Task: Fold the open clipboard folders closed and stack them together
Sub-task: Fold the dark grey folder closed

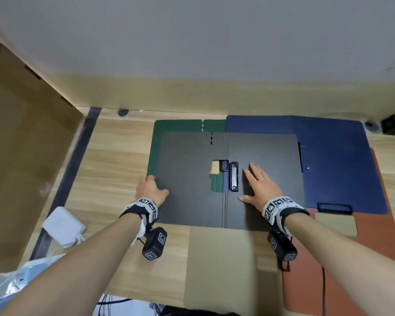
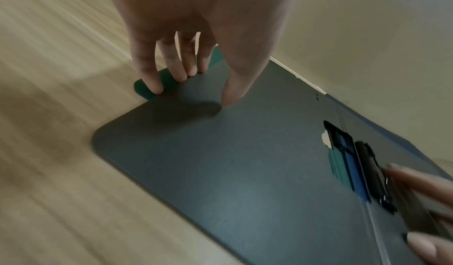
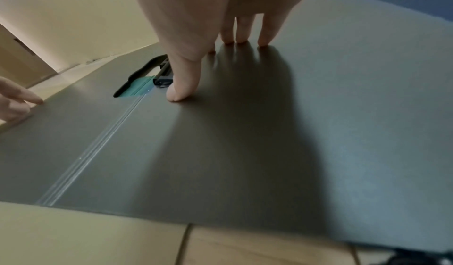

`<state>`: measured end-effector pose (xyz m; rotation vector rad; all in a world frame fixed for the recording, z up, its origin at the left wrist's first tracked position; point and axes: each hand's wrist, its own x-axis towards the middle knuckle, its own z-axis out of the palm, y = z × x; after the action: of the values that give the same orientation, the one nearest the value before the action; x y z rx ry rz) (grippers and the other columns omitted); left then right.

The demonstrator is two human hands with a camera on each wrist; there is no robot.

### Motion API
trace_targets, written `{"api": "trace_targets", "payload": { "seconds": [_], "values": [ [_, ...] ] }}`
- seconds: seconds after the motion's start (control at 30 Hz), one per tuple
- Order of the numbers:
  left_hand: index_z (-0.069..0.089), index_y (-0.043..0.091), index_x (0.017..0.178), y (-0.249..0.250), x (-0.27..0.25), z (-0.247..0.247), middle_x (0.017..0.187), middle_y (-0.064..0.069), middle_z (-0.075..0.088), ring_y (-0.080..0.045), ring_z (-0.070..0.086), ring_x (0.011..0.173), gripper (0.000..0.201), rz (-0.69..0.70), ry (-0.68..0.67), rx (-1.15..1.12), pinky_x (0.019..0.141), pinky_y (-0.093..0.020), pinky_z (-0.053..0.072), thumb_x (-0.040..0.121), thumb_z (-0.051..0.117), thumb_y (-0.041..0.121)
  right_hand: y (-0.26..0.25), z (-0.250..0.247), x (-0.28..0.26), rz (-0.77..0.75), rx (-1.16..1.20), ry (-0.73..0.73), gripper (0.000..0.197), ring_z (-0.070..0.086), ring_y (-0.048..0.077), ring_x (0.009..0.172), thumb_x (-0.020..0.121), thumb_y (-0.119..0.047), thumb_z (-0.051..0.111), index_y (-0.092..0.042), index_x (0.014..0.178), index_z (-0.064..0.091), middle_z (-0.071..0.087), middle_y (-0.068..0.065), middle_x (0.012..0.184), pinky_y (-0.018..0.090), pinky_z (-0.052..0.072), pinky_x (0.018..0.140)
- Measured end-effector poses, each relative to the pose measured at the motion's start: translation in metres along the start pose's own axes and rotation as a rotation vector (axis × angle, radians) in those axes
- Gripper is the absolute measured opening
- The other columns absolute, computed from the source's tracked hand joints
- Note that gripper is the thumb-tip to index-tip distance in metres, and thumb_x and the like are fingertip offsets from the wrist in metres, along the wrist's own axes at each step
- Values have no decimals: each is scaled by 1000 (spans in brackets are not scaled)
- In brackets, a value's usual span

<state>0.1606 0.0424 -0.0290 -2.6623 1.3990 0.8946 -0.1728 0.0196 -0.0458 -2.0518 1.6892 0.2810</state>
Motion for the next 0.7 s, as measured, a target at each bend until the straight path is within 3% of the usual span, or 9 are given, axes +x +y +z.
{"api": "trace_targets", "payload": {
  "seconds": [0.1,0.17,0.2,0.3,0.4,0.47,0.53,0.63,0.7],
  "values": [
    [57,8,122,3,8,-5,124,-11,55,-33,55,116,55,-112,-53,-103,96,-35,45,75,76,29,-4,-2,0,23,-6,-26,101,0,17,151,80,-52,67,-24,154,5,-6,-3,163,39,18,119],
    [57,9,86,4,14,-11,97,-7,59,-29,56,95,23,-159,-88,-202,81,-30,43,78,74,22,-7,-3,1,37,-13,-32,101,-1,17,151,81,-50,67,-24,155,3,-7,-3,163,39,17,119],
    [52,9,78,3,17,-13,91,-6,56,-25,53,89,24,-173,-107,-248,78,-29,40,80,73,20,-8,-4,1,42,-16,-38,101,-1,17,151,81,-49,67,-24,155,3,-7,-2,163,38,17,120],
    [57,9,81,-1,19,-21,95,-3,61,-22,57,87,20,-177,-131,-350,80,-27,44,81,74,20,-9,-5,2,49,-18,-48,101,-2,17,151,81,-49,67,-24,154,3,-7,-3,163,39,18,119],
    [69,7,92,-7,22,-29,101,-8,73,-27,68,91,28,-165,-123,-419,92,-38,54,73,81,23,-8,-5,1,50,-30,-50,99,-1,15,151,82,-51,65,-25,154,3,-6,-4,164,39,25,117],
    [67,7,100,-8,23,-35,102,-10,73,-28,69,95,39,-124,-121,-441,94,-43,54,69,84,24,-10,-7,0,50,-31,-48,99,0,16,151,82,-51,65,-24,154,4,-5,-4,164,39,26,116],
    [62,10,93,1,11,-50,96,-9,71,-27,68,93,34,-72,-130,-456,95,-42,53,69,84,23,-12,-11,-1,51,-32,-65,99,-1,16,151,82,-51,66,-24,154,3,-6,-3,164,40,26,116],
    [54,17,79,19,-15,-72,79,-3,66,-26,66,81,28,50,-122,-414,86,-39,55,72,81,20,-13,-21,-5,31,-9,-100,98,0,19,151,82,-58,61,-24,155,4,-6,-1,164,40,22,118],
    [54,11,79,35,-31,-83,70,-6,67,-26,67,68,27,155,-128,-404,67,-36,57,72,79,20,-10,-29,-12,-6,35,-76,90,7,21,151,85,-66,48,-23,155,9,1,2,164,38,17,119]
  ]
}}
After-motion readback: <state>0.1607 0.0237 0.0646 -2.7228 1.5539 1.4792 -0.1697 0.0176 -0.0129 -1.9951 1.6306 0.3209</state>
